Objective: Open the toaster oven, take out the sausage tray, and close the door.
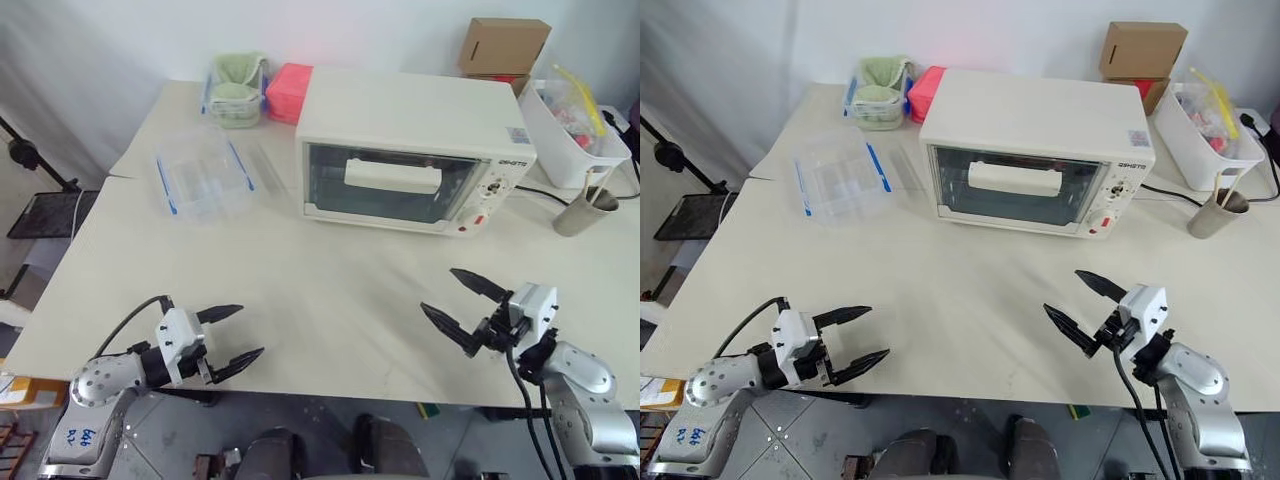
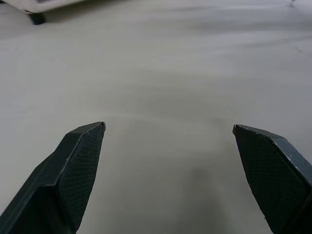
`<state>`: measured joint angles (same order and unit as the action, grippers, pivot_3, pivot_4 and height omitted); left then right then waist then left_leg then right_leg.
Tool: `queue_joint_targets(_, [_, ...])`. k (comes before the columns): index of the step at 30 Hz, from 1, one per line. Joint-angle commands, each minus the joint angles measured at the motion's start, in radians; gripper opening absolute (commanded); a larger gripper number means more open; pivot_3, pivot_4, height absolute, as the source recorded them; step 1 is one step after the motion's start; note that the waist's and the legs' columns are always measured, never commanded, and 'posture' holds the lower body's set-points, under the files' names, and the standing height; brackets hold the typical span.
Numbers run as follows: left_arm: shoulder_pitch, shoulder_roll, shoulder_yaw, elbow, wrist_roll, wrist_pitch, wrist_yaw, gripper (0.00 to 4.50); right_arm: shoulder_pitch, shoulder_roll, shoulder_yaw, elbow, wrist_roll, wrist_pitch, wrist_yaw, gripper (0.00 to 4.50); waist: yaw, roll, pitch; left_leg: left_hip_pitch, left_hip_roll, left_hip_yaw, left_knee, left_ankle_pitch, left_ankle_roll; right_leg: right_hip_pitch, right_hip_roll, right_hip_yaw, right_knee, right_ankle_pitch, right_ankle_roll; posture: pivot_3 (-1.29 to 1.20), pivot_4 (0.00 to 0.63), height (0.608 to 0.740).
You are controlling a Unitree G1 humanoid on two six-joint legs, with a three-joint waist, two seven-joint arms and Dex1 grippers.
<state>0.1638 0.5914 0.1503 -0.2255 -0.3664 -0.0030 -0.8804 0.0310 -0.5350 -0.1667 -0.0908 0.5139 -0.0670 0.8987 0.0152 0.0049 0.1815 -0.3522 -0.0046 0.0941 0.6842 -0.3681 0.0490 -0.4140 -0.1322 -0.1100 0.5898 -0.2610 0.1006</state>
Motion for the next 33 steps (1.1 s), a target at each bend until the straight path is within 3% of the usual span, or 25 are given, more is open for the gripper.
queue_joint_targets(1, [0.002, -0.003, 0.020, -0.068, 0.010, -0.016, 0.037, 4.46, -0.048, 0.011, -0.007, 0.016, 0.009, 0.008, 0.004, 4.50, -0.001, 0.000, 0.000, 0.000, 0.000, 0.000, 0.000, 0.000, 0.000, 0.000, 0.000, 0.000, 0.000, 0.000, 0.000, 0.00, 0.150, 0.740])
queue_joint_targets(7, [-0.120, -0.019, 0.081, -0.125, -0.257, 0.182, 0.062, 4.46, -0.214, 0.001, -0.020, -0.012, 0.102, 0.190, -0.036, 4.50, -0.007, 0.001, 0.000, 0.000, 0.000, 0.000, 0.000, 0.000, 0.000, 0.000, 0.000, 0.000, 0.001, 0.000, 0.000, 0.00, 0.150, 0.740])
queue_joint_targets(18, [-0.283, -0.058, 0.064, -0.080, -0.313, 0.285, 0.079, 4.46, -0.458, 0.070, 0.001, 0.133, 0.051, 0.231, -0.094, 4.50, -0.018, 0.001, 0.000, -0.001, -0.001, 0.000, 0.001, 0.001, 0.001, 0.000, 0.002, -0.007, 0.002, 0.000, 0.000, 0.00, 0.150, 0.740])
queue_joint_targets(23, [-0.282, -0.084, 0.044, -0.079, -0.290, 0.283, 0.092, 4.46, -0.470, 0.109, -0.005, 0.099, 0.102, 0.202, -0.011, 4.50, -0.018, 0.001, 0.000, -0.002, -0.001, 0.001, 0.001, 0.001, 0.002, 0.000, 0.003, -0.009, 0.001, 0.000, 0.000, 0.00, 0.150, 0.740])
queue_joint_targets(33, [-0.305, -0.098, 0.051, -0.020, -0.288, 0.299, 0.109, 4.46, -0.318, 0.079, 0.053, 0.015, -0.002, 0.040, 0.124, 4.50, -0.017, 0.001, 0.000, -0.001, -0.001, 0.001, 0.001, 0.002, 0.002, 0.000, 0.003, -0.008, 0.002, 0.000, 0.000, 0.00, 0.150, 0.740])
